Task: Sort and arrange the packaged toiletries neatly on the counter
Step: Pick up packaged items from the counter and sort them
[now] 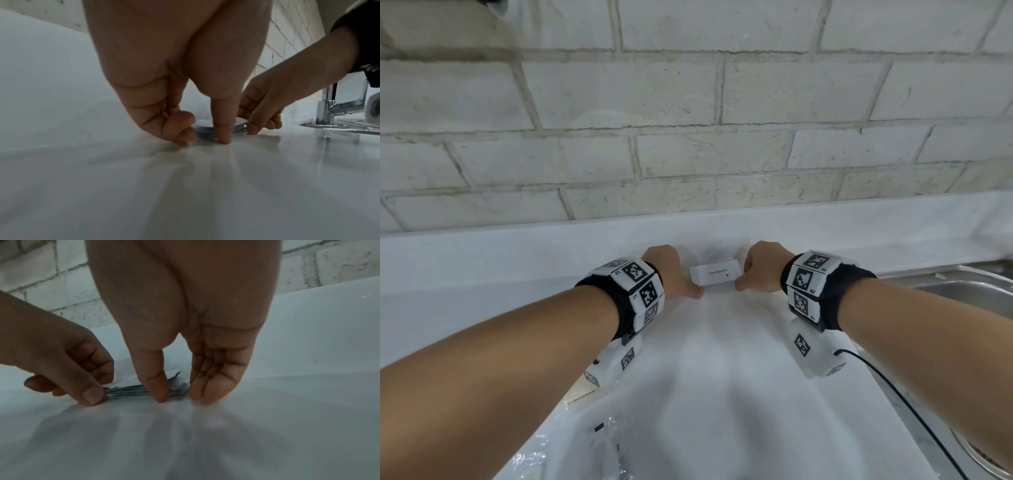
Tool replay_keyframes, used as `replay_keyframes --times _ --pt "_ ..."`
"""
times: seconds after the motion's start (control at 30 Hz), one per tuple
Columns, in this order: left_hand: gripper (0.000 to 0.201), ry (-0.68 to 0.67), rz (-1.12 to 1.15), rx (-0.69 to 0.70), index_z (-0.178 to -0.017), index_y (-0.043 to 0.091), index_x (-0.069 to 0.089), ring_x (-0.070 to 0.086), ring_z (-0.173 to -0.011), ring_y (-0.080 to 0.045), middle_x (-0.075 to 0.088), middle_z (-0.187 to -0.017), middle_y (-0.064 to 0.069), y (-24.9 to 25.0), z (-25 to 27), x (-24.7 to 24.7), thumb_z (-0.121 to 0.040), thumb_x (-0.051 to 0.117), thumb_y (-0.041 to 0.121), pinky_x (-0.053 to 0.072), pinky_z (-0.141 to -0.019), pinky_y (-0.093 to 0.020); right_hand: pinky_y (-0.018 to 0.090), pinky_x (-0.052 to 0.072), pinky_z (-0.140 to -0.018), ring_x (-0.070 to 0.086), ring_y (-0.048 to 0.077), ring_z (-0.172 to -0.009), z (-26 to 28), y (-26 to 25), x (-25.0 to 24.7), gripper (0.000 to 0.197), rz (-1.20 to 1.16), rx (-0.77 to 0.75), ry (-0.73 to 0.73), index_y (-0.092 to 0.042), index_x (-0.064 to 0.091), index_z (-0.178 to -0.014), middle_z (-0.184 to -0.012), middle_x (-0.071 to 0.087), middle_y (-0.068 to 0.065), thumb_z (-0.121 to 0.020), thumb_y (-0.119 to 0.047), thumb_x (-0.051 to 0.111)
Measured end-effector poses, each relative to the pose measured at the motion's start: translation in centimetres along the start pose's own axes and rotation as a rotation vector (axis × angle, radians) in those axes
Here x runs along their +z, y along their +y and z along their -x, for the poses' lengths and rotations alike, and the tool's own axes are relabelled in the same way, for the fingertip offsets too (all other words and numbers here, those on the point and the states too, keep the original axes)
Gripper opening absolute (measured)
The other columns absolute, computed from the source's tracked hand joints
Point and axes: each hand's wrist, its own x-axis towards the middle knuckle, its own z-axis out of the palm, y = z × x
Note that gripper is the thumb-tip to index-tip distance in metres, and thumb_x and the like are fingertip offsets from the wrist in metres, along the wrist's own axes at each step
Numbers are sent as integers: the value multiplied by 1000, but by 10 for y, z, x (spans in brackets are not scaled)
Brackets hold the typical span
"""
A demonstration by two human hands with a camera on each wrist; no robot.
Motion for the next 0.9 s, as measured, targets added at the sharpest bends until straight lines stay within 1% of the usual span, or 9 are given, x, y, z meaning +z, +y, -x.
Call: replay_keyframes --times 0.1,0.27,0.37,0.43,0.53,0.6,0.7,0.8,0.9 --pt "42 21 46 19 -93 9 68 64 -85 -23 64 -86 -3 5 -5 1 -71 79 44 49 -68 -28 21 40 -48 48 11 -53 -1 -4 -2 31 -14 -16 -19 -20 48 -57 -59 51 -3 -77 -22 72" --pt "29 28 60 46 -71 14 59 58 -73 -21 58 -69 0 11 -14 1 -73 79 35 45 -63 -26 22 44 -52 50 14 -51 -8 -7 -3 23 -42 26 -26 -12 53 -61 -57 53 0 -73 -19 72" --pt "28 38 67 58 -80 11 64 59 -74 -22 62 -76 -3 9 -19 3 -73 78 34 45 -63 -27 26 50 -62 55 20 -58 -12 -8 -3 18 -58 34 -20 -9 57 -68 -59 55 2 -72 -18 73" --pt "30 52 68 62 -84 9 66 58 -74 -22 61 -76 -4 7 -19 3 -74 78 34 44 -62 -27 28 51 -64 56 21 -59 -14 -10 -2 20 -57 33 -17 -10 56 -65 -58 55 2 -73 -18 72" --pt "30 78 67 62 -73 10 58 55 -71 -21 51 -62 1 8 -19 3 -76 76 34 41 -56 -27 26 49 -61 54 19 -56 -17 -10 -3 23 -57 26 20 -11 53 -60 -57 53 1 -75 -18 69" --pt "30 87 71 65 -75 10 57 55 -71 -21 48 -61 2 10 -20 3 -76 76 35 42 -58 -27 23 46 -55 53 18 -57 -19 -8 -2 25 -66 23 41 -12 51 -60 -57 53 0 -74 -20 70" --pt "30 78 65 70 -74 11 58 57 -73 -22 55 -68 -1 10 -20 2 -77 75 35 43 -61 -28 21 39 -47 51 16 -54 -21 -8 -2 28 -60 25 41 -13 49 -58 -57 52 0 -74 -22 71" --pt "27 70 77 82 -82 11 60 58 -77 -23 61 -81 -5 8 -20 1 -78 75 33 45 -65 -28 21 35 -45 48 14 -53 -21 -10 -1 30 -48 31 45 -14 47 -57 -57 50 0 -74 -22 71" --pt "27 66 73 84 -82 11 61 57 -77 -22 61 -82 -5 8 -19 -1 -78 76 32 45 -65 -27 20 34 -45 50 18 -59 -21 -11 1 31 -34 27 52 -14 46 -58 -59 49 -1 -75 -22 71"
